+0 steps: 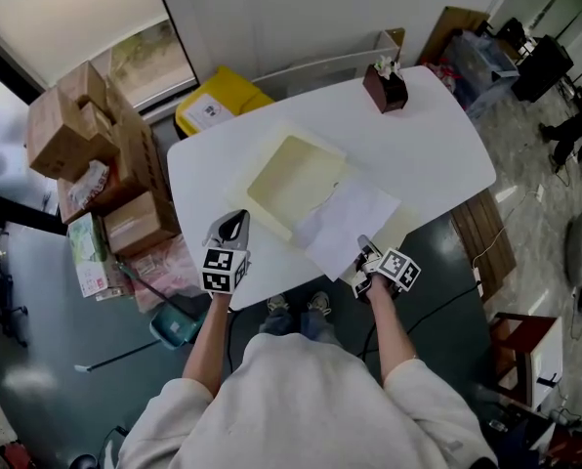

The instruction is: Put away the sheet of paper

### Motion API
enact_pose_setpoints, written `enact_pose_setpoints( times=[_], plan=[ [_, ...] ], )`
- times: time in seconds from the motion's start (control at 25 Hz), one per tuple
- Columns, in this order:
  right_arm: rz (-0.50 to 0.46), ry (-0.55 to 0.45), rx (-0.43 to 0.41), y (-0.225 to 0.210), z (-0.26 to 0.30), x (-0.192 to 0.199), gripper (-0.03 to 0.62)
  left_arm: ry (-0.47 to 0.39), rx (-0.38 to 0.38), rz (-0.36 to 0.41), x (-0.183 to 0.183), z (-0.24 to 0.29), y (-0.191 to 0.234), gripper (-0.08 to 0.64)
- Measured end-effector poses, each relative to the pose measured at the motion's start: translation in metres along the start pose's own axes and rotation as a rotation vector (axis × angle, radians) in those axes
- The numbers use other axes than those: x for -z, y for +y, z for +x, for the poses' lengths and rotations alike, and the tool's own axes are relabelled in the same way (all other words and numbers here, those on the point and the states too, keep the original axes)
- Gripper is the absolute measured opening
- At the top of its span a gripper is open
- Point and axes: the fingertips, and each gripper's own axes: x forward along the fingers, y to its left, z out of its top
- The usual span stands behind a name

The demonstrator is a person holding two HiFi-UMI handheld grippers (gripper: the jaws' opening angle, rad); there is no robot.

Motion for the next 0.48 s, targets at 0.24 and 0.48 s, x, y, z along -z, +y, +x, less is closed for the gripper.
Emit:
enact_pose_setpoints(
  times=[0.24, 0.48],
  plan=[
    [-0.050, 0.047, -0.022, 0.016, 0.025, 0.002, 0.002, 0.003, -0.031, -0.009, 0.003, -0.008, 0.010, 0.006],
    [-0.067, 0.081, -0.039, 0.031, 0.048, 0.002, 0.002, 0.004, -0.065, -0.019, 0.004, -0.016, 0.022, 0.006]
  ],
)
